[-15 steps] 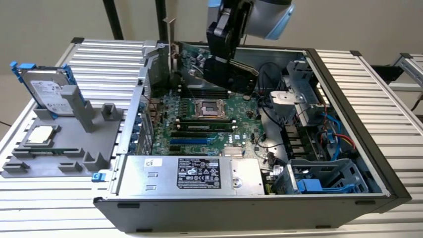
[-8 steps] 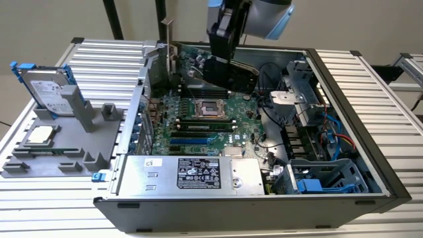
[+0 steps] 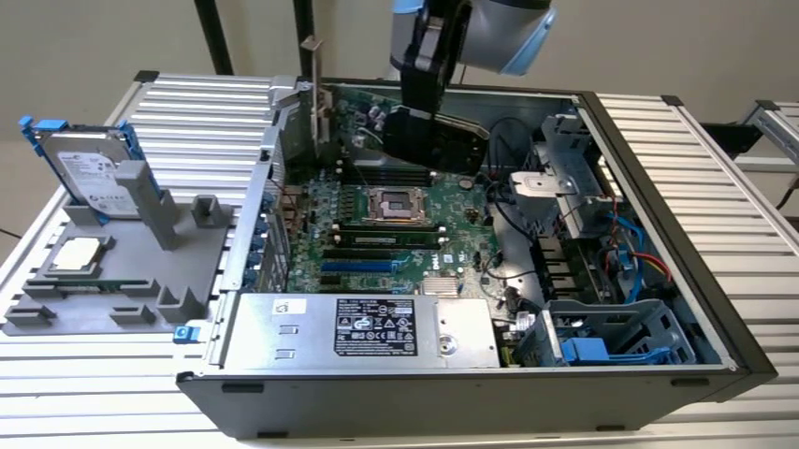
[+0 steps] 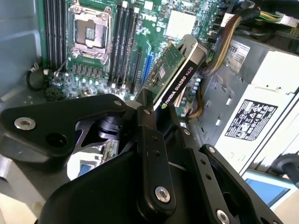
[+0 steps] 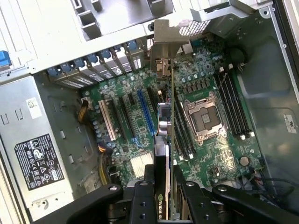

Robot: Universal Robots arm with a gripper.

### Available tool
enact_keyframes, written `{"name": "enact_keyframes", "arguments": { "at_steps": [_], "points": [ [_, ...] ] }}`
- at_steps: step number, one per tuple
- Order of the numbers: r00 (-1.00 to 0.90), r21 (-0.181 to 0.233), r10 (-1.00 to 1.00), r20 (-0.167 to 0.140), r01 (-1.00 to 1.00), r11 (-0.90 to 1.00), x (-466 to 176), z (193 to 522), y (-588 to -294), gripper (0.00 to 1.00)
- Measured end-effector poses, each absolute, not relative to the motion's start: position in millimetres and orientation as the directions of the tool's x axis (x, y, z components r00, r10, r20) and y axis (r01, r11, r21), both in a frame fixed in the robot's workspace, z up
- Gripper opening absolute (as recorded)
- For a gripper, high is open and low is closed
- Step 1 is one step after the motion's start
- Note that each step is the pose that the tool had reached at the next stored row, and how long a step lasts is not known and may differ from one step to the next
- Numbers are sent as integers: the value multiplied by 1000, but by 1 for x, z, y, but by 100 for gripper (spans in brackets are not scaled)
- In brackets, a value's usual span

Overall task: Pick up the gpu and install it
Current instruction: 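Insert the gpu into the slot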

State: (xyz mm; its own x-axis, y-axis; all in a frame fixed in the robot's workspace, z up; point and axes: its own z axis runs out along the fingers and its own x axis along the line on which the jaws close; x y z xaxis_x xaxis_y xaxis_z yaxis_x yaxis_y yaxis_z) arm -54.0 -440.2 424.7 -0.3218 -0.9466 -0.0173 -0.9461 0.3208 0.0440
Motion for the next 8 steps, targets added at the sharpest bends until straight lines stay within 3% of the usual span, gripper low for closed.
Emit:
{"name": "enact_keyframes", "arguments": {
  "at_steps": [8],
  "points": [
    [-253, 44, -967, -17, -967, 252, -54, 425, -440, 0]
  ]
}}
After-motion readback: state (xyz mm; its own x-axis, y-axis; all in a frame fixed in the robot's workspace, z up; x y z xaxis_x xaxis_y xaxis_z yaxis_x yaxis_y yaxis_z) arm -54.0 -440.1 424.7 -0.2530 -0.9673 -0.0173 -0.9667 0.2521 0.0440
